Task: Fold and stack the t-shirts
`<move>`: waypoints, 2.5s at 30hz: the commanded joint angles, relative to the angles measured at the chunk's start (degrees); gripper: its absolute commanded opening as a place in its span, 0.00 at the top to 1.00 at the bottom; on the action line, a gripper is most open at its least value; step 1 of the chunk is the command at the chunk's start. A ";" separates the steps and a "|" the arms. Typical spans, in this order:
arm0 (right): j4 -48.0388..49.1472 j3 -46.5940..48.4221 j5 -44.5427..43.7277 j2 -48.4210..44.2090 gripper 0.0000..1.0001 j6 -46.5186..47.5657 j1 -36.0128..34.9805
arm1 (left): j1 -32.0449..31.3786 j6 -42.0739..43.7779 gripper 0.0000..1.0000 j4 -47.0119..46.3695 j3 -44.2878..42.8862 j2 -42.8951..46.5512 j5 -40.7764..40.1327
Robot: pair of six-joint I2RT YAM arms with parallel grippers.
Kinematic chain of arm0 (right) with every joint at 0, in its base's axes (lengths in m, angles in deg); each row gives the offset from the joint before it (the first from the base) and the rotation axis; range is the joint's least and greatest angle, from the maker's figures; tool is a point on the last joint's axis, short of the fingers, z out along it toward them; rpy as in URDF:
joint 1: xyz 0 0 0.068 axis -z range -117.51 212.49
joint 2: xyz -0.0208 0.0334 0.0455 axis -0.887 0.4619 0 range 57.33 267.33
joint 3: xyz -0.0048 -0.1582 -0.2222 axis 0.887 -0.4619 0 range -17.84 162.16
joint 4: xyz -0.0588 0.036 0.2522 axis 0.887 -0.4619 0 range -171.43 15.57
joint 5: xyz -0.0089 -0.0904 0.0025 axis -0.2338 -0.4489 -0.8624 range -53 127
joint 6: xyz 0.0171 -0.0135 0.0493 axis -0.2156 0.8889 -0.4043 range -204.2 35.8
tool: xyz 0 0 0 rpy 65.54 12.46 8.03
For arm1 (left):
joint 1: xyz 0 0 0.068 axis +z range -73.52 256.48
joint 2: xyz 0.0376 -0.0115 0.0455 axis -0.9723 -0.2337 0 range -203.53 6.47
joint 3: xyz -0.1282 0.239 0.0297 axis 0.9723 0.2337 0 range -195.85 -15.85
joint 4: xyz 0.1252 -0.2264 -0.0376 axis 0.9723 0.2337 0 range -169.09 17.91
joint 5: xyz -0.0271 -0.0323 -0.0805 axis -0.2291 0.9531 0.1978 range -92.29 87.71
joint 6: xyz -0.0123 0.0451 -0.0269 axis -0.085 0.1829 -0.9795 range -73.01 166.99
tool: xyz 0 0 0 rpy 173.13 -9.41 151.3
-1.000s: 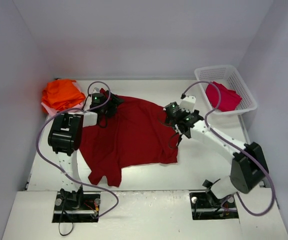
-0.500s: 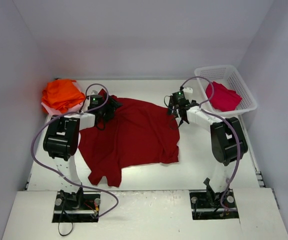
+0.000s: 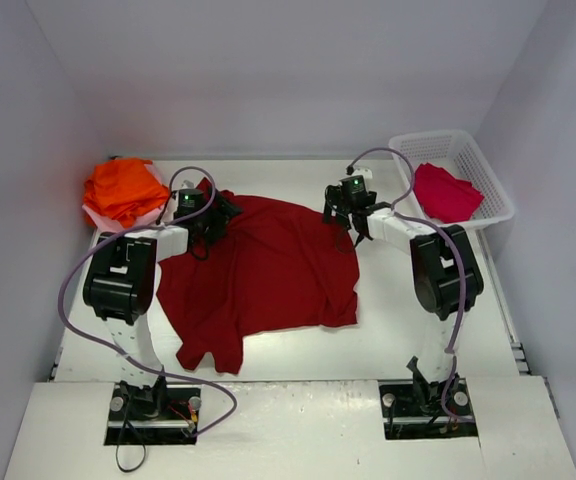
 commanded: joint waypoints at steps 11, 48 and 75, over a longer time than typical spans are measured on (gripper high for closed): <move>6.51 3.14 3.75 5.41 0.47 1.46 -0.27 | 1.91 2.17 0.24 0.43 -3.06 8.55 -0.75; 5.19 -0.20 -1.34 1.98 1.00 4.01 -0.27 | 7.10 16.05 0.24 3.33 -21.95 -4.62 -7.16; 5.99 -1.34 -1.34 2.51 1.00 4.01 -0.36 | 8.07 14.74 0.24 7.65 -23.10 -9.73 -9.27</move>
